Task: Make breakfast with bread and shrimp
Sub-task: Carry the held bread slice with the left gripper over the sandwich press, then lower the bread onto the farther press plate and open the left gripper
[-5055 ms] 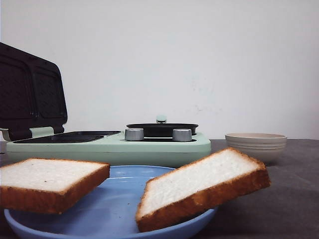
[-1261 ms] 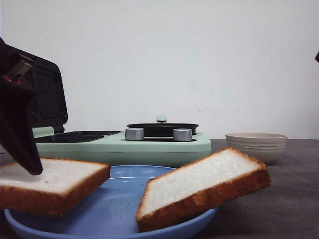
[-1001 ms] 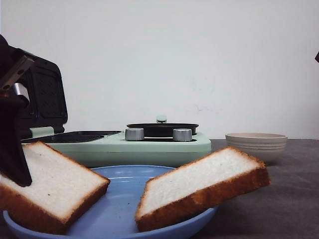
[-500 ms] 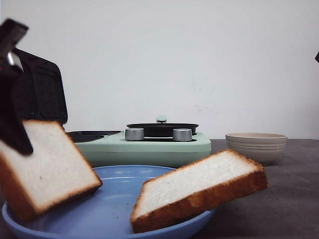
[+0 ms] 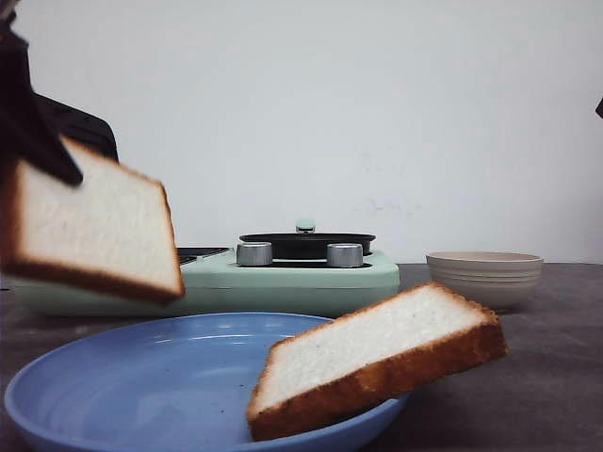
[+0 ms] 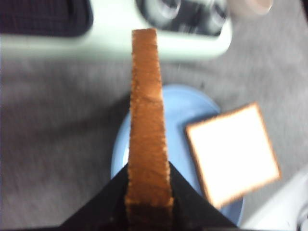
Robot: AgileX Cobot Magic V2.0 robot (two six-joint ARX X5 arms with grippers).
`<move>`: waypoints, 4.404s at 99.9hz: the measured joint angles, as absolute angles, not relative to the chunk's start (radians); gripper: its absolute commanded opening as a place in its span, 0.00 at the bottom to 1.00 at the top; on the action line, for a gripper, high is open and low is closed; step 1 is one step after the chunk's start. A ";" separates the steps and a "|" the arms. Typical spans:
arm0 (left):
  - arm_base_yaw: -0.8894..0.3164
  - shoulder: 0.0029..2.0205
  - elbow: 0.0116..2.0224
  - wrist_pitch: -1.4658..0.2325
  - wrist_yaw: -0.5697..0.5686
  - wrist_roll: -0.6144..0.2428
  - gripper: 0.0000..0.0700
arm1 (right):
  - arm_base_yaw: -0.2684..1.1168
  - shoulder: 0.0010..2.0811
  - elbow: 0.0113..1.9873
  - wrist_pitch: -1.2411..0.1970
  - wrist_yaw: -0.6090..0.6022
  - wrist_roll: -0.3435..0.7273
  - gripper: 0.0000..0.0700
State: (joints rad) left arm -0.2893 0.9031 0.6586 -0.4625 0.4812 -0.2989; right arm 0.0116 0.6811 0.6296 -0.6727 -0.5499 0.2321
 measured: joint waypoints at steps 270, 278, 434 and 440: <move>-0.350 1.860 1.240 0.263 -0.028 1.135 0.00 | 0.012 0.681 0.630 -0.673 -0.549 0.206 0.51; -0.349 1.866 1.240 0.258 -0.028 1.133 0.00 | 0.012 0.681 0.630 -0.673 -0.549 0.206 0.51; -0.356 1.835 1.241 0.149 -0.028 1.033 0.75 | 0.012 0.681 0.630 -0.694 -0.549 0.206 0.51; -0.356 1.829 1.241 0.148 -0.028 1.033 0.75 | 0.012 0.681 0.630 -0.694 -0.549 0.206 0.51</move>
State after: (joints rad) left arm -0.3557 1.8286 1.2407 0.1482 -0.0284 1.0328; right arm 0.0116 0.6811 0.6296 -0.6945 -0.5491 0.2058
